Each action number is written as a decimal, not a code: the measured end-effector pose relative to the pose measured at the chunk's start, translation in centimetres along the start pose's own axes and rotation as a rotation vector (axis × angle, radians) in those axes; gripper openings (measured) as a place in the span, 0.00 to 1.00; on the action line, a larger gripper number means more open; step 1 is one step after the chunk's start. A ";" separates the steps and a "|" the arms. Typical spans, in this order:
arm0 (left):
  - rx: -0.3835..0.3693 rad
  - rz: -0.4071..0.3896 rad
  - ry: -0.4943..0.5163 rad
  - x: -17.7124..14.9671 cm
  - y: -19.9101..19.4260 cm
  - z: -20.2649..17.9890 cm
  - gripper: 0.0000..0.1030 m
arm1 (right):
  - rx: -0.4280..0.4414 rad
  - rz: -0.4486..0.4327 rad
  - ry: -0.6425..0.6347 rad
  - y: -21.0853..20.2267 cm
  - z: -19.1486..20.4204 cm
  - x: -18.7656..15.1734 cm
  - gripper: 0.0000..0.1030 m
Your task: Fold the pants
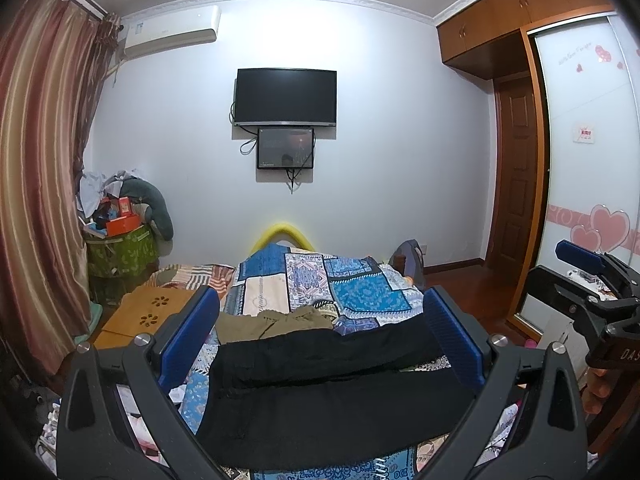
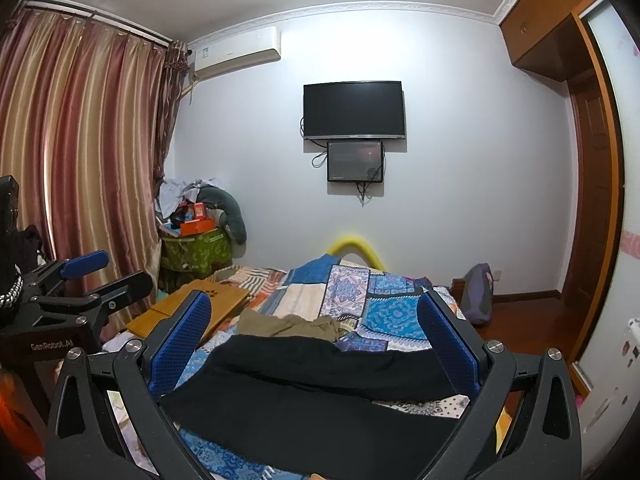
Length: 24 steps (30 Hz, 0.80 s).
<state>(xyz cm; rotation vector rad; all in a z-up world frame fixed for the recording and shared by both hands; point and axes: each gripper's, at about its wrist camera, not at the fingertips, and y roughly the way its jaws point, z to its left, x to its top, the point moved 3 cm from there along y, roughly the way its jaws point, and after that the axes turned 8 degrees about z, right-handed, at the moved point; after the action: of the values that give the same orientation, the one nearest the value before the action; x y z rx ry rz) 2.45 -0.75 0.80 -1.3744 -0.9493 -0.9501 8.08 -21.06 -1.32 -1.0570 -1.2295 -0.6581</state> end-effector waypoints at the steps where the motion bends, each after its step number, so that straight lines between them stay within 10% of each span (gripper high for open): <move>1: 0.000 -0.003 -0.001 0.0 -0.1 0.0 1.00 | -0.003 -0.002 -0.002 -0.2 0.2 -0.1 0.99; 24: -0.013 -0.004 0.000 0.1 0.1 -0.3 1.00 | -0.013 -0.003 0.009 -0.1 0.3 -1.1 0.99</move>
<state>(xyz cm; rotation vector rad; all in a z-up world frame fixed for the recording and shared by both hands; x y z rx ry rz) 2.56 -1.09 0.84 -1.3837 -0.9474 -0.9612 7.58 -21.02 -2.30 -1.0622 -1.2205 -0.6729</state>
